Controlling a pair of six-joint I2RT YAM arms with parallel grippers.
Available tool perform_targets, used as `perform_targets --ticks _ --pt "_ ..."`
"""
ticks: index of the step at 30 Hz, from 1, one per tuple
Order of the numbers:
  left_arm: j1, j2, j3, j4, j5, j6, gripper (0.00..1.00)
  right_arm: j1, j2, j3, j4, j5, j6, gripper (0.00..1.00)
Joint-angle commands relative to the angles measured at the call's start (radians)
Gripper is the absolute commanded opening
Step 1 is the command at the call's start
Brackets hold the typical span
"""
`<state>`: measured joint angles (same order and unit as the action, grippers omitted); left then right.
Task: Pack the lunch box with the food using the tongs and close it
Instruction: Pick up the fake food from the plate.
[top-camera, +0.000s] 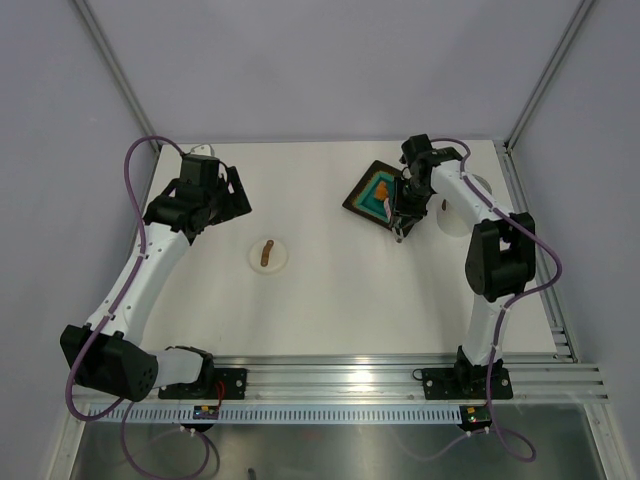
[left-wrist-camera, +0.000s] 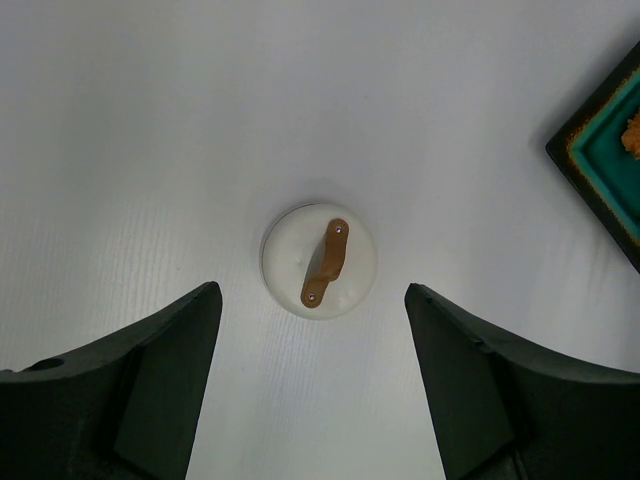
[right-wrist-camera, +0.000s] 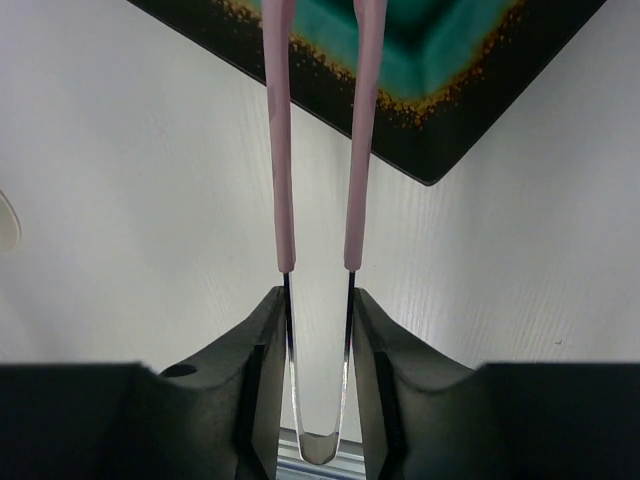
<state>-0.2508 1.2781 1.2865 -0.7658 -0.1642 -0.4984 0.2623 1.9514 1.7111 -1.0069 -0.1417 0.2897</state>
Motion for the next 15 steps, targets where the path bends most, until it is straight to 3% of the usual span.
perform_targets --ticks 1,5,15 --pt "0.005 0.003 0.016 0.043 0.014 -0.005 0.78 0.015 -0.039 -0.022 0.036 0.014 0.008 0.37" --pt "0.005 0.0 0.019 0.042 0.011 -0.002 0.78 0.028 -0.003 -0.005 0.028 0.017 0.003 0.43" --pt "0.005 -0.003 0.023 0.036 0.0 0.004 0.78 0.029 0.106 0.091 0.028 0.033 0.023 0.44"
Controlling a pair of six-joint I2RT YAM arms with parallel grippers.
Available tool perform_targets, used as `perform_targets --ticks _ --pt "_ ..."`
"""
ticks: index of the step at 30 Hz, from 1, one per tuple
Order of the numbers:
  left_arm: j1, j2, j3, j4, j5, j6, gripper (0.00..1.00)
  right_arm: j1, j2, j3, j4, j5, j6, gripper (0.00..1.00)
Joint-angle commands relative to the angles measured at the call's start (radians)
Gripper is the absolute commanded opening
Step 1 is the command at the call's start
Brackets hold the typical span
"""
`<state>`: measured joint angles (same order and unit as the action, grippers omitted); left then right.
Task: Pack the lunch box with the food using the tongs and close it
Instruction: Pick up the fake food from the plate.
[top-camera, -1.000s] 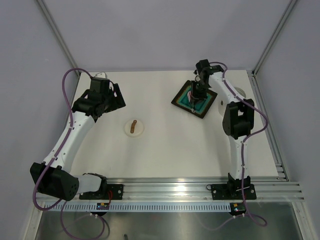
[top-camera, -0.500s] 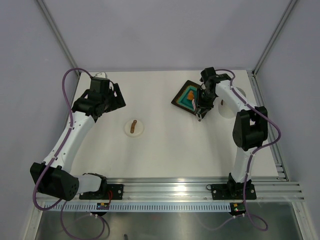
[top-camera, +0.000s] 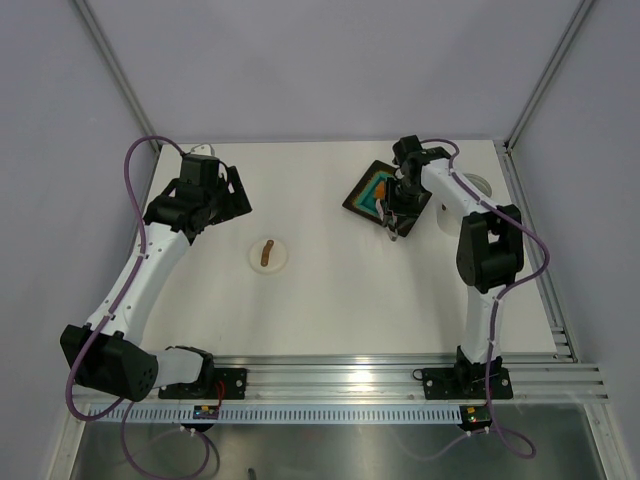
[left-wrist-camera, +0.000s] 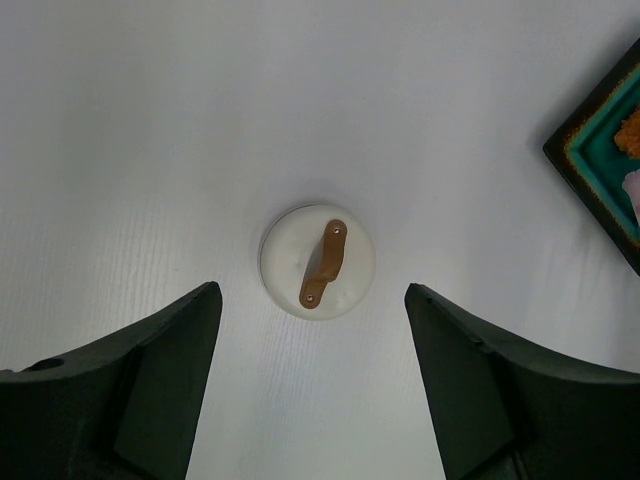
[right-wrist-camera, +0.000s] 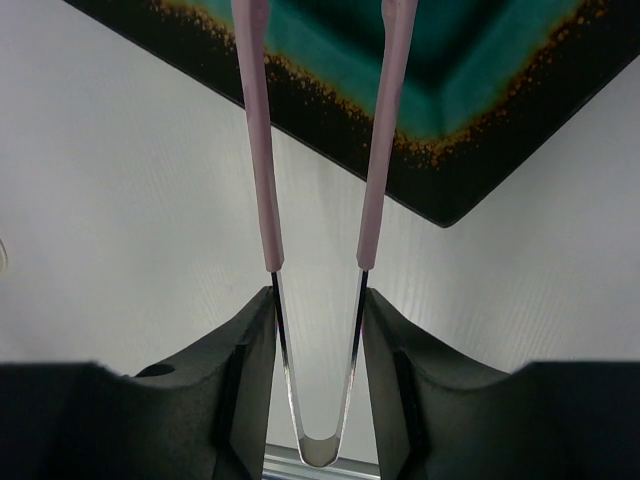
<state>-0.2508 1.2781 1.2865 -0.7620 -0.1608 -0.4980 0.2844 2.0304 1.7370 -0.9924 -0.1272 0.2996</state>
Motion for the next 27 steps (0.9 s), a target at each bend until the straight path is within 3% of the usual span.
perform_targets --ticks 1,22,25,27 --pt "0.005 -0.005 0.023 0.032 -0.006 0.006 0.78 0.007 0.034 0.073 0.014 0.017 0.013 0.45" --pt "0.012 -0.011 0.013 0.026 -0.023 0.009 0.78 0.006 0.269 0.378 -0.051 0.044 0.019 0.43" --pt "0.015 -0.014 0.011 0.023 -0.026 0.01 0.78 0.006 0.249 0.368 -0.048 0.044 0.021 0.34" --pt "0.015 -0.016 0.013 0.026 -0.026 0.009 0.78 0.006 0.229 0.343 -0.038 0.049 0.022 0.22"
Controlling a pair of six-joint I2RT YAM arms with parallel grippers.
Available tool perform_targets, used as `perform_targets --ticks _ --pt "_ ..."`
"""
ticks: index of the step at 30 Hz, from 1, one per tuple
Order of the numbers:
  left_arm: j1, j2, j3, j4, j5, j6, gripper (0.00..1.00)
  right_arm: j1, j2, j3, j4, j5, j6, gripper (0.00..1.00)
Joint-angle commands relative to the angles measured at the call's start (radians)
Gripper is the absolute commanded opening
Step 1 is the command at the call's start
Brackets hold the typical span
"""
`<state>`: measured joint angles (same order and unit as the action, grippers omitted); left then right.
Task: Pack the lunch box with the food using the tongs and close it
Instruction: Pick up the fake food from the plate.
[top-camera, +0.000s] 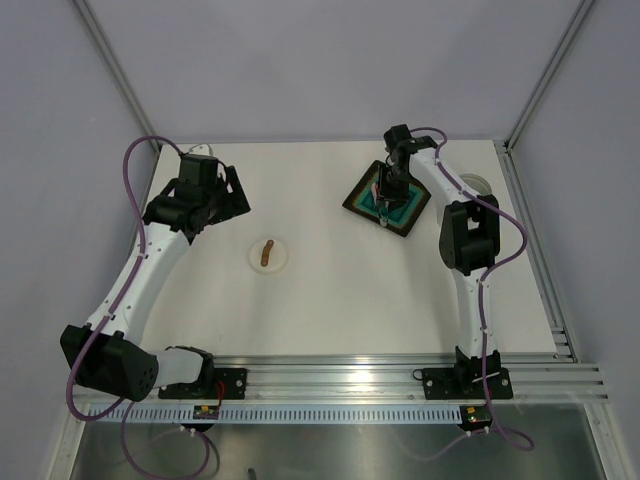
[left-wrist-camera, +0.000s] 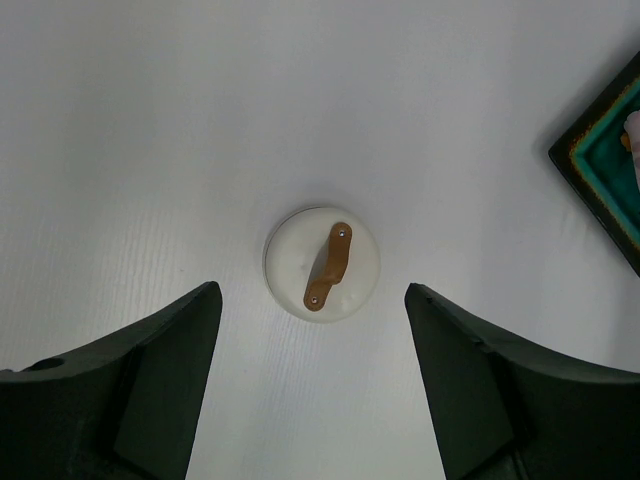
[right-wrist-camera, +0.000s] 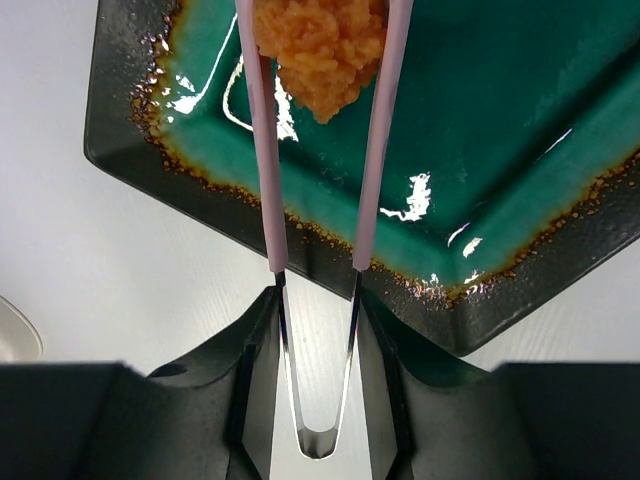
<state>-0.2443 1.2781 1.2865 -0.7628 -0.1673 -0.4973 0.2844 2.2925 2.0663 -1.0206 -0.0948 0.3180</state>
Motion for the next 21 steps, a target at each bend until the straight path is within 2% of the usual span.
perform_targets --ticks 1,5,7,21 --pt "0.008 -0.014 0.013 0.025 -0.02 0.006 0.78 0.006 -0.054 0.006 -0.009 0.018 0.001 0.19" --pt "0.01 -0.011 0.01 0.031 -0.011 0.005 0.78 0.007 -0.125 -0.04 -0.004 0.029 -0.003 0.03" --pt "0.008 -0.01 0.011 0.033 -0.005 0.002 0.78 0.006 -0.177 -0.06 -0.001 0.035 -0.007 0.0" --pt "0.008 -0.005 0.014 0.039 0.003 0.006 0.78 -0.007 -0.442 -0.15 -0.047 0.153 -0.019 0.0"
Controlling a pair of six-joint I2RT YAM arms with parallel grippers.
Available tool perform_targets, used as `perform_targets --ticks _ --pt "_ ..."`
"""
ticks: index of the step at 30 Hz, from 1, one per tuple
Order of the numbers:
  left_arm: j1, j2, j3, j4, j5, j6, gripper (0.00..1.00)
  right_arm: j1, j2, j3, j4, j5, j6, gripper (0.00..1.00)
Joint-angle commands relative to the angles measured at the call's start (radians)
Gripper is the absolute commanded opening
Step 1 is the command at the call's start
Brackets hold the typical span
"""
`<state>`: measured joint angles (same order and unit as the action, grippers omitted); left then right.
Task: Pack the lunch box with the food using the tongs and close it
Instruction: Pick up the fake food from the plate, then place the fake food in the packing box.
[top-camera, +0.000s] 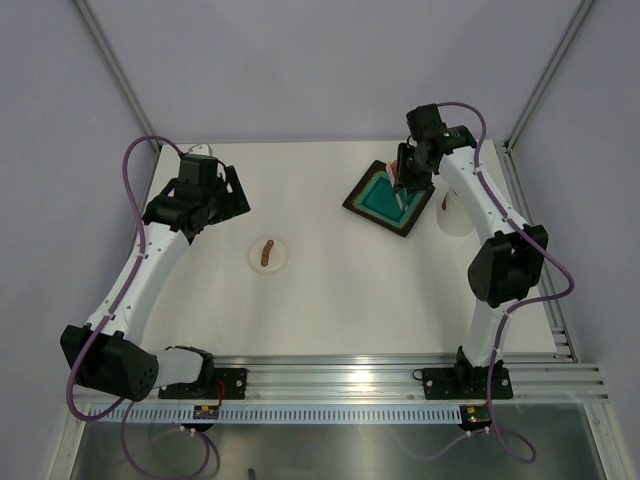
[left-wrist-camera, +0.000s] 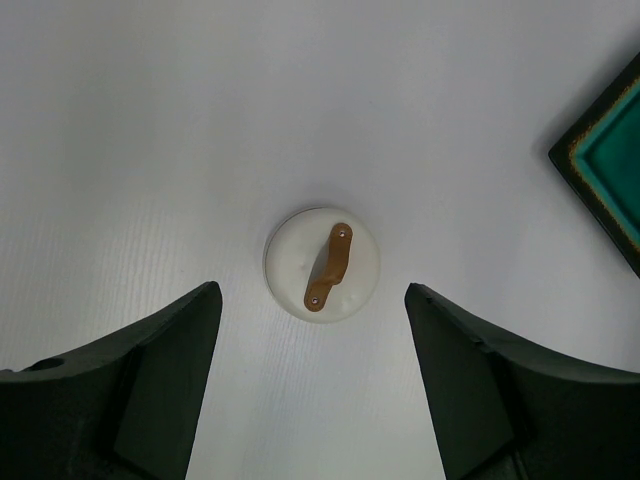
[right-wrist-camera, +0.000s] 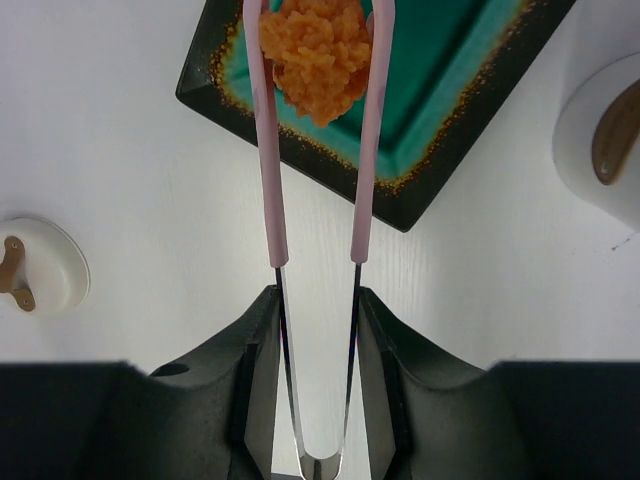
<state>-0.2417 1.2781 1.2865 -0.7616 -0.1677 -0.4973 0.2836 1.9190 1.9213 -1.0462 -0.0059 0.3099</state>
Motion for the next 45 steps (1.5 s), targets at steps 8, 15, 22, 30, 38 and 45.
perform_targets --ticks 8,15,22,30,38,45 --pt "0.007 -0.006 0.011 0.044 0.011 0.009 0.78 -0.138 -0.221 -0.07 -0.049 0.015 -0.015 0.0" --pt "0.007 0.006 0.011 0.053 0.033 0.006 0.78 -0.225 -0.334 -0.202 -0.031 0.029 -0.015 0.0" --pt "0.007 0.001 0.016 0.053 0.034 0.006 0.78 -0.27 -0.379 -0.263 -0.037 0.05 -0.018 0.0" --pt "0.007 -0.003 0.017 0.051 0.04 0.005 0.78 -0.31 -0.423 -0.312 -0.04 0.063 -0.028 0.0" --pt "0.007 -0.006 0.023 0.051 0.045 0.006 0.78 -0.34 -0.423 -0.349 -0.009 0.058 -0.028 0.0" --pt "0.007 -0.01 0.02 0.047 0.04 0.005 0.78 -0.353 -0.382 -0.347 0.017 0.047 -0.026 0.17"
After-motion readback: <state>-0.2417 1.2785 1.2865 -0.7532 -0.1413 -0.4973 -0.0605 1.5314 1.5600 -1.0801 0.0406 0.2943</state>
